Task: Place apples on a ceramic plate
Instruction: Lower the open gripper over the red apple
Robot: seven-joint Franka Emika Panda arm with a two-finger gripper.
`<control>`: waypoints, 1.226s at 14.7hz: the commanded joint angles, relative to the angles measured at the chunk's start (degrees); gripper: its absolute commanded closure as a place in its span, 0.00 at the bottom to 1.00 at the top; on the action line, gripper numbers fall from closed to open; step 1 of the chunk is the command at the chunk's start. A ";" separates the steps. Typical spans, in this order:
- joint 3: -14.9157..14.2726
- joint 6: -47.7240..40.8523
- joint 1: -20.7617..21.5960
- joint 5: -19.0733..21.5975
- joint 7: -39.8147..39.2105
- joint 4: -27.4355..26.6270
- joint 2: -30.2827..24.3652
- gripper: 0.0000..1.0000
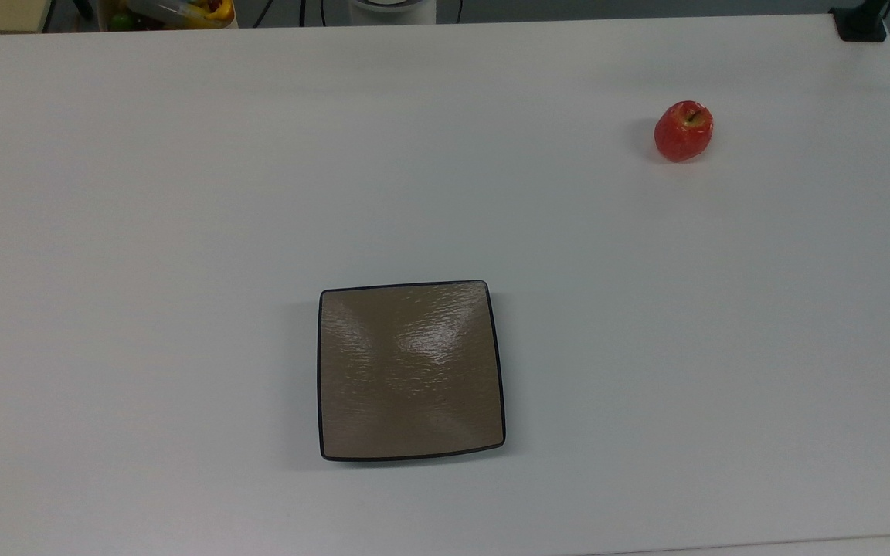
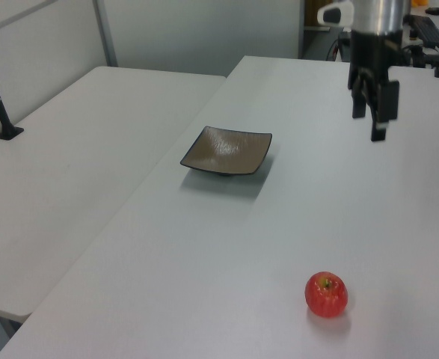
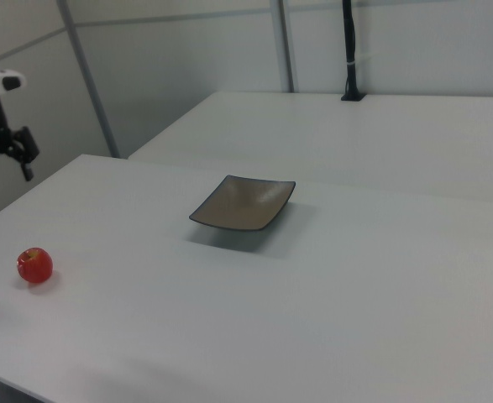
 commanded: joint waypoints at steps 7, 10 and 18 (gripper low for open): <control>4.88 21.76 2.30 -2.05 7.81 -9.30 7.57 0.00; 4.80 26.51 3.52 -2.14 8.69 -10.09 11.26 0.00; 4.88 34.70 5.38 -6.88 12.38 -11.50 18.91 0.00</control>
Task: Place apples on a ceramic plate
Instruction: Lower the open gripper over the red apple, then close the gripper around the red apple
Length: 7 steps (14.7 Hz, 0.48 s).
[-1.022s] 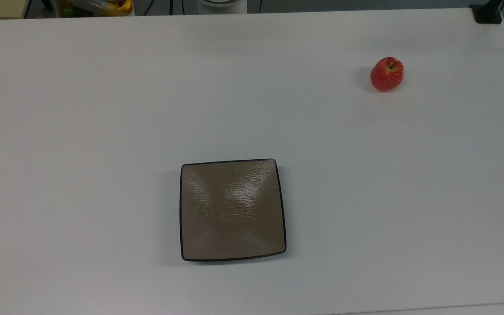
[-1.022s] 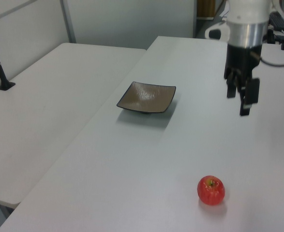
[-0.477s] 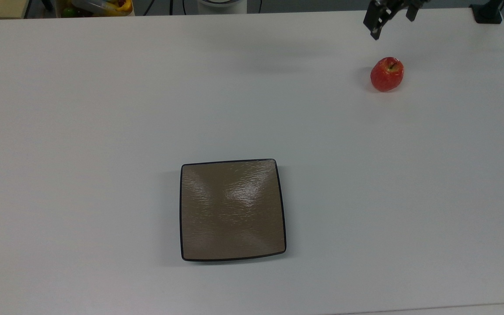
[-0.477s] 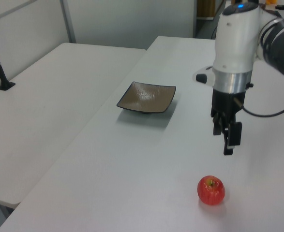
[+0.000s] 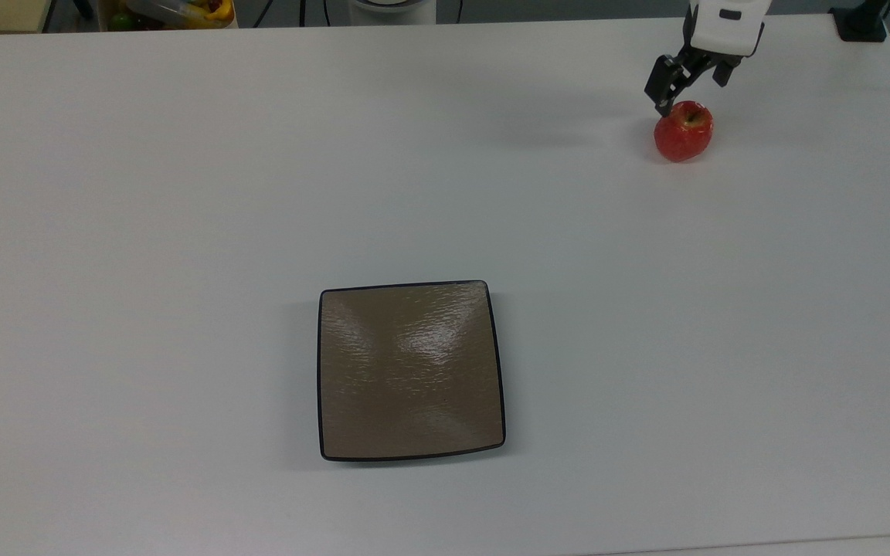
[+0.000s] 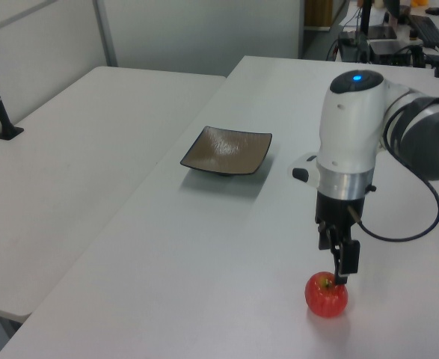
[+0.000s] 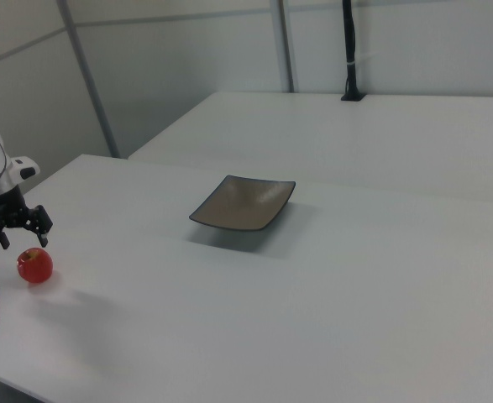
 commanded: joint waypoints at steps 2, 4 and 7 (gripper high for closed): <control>-0.16 4.35 1.17 -2.24 2.69 -0.68 3.05 0.00; -0.16 4.62 1.17 -3.38 2.95 -0.59 4.28 0.00; -0.16 5.84 1.17 -5.75 5.14 -0.68 4.90 0.00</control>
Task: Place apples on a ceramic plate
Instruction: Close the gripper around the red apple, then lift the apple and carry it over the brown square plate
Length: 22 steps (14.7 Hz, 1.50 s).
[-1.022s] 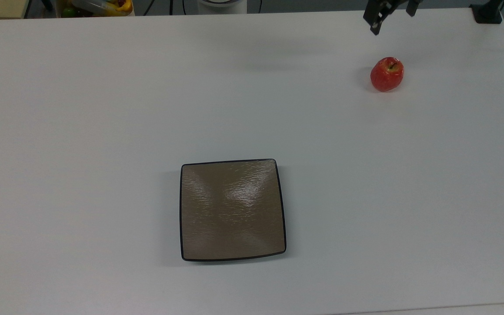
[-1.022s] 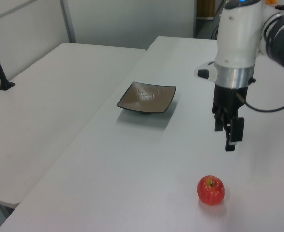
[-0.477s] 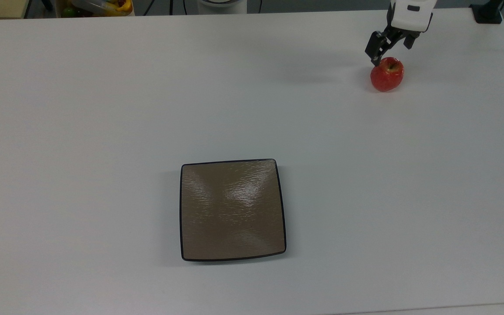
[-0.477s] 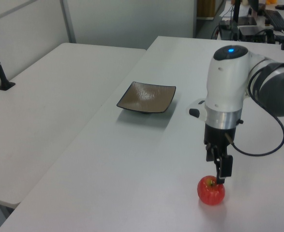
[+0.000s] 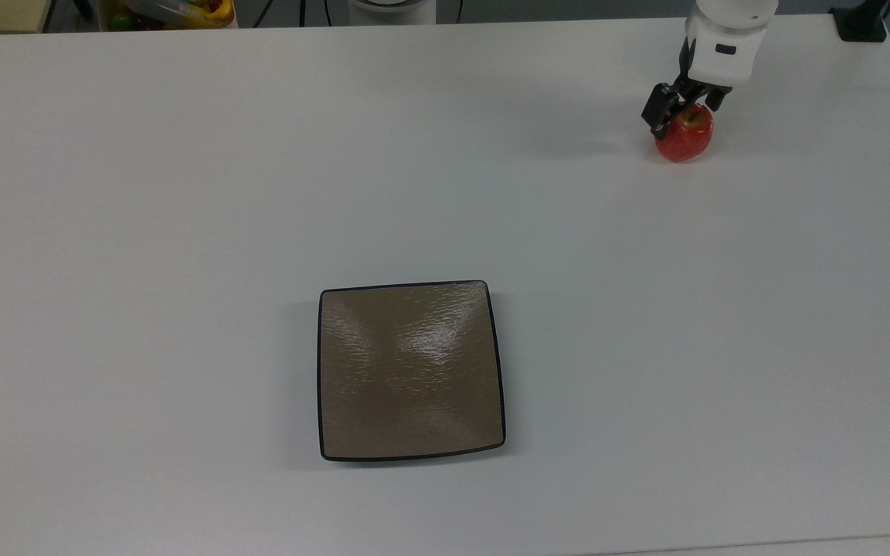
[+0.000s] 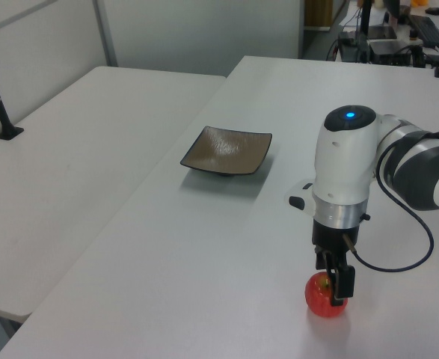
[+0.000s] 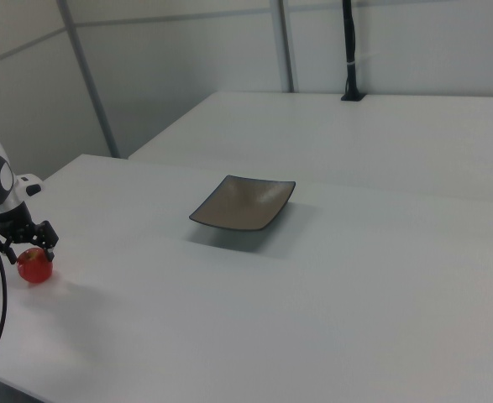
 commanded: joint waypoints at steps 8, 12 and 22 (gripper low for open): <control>0.44 2.39 0.46 -7.30 6.55 -0.42 1.97 0.31; 0.80 2.13 0.46 -7.48 6.90 -0.42 1.97 0.91; 0.45 -8.49 -5.68 -0.81 6.37 1.07 -11.55 0.90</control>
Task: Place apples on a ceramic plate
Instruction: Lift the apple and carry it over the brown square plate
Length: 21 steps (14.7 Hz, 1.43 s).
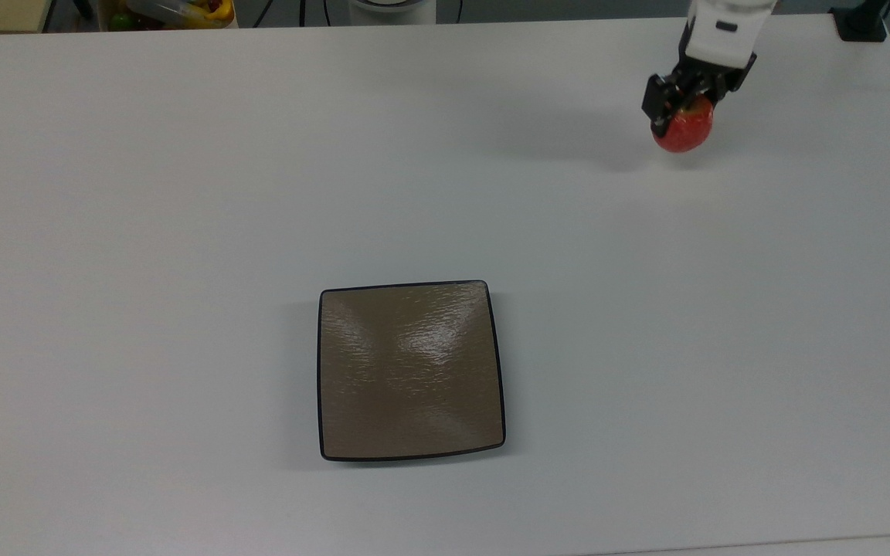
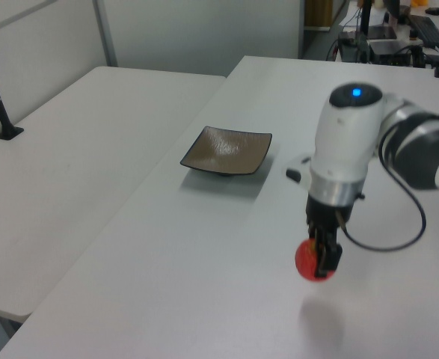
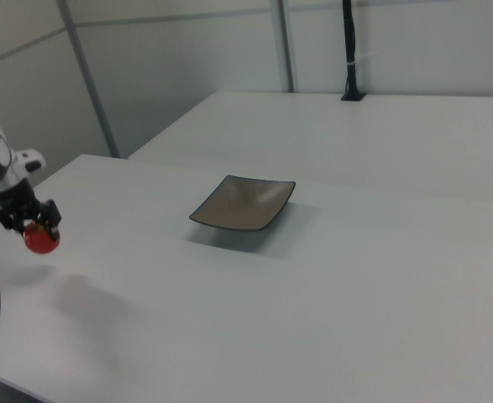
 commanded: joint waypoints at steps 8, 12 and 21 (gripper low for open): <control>-11.97 -23.06 -4.90 10.62 -8.30 7.44 -14.97 0.89; -17.25 -24.30 -4.98 10.80 -12.61 10.69 -14.45 0.89; -21.04 -19.76 -11.04 12.74 -24.13 21.24 -2.94 0.89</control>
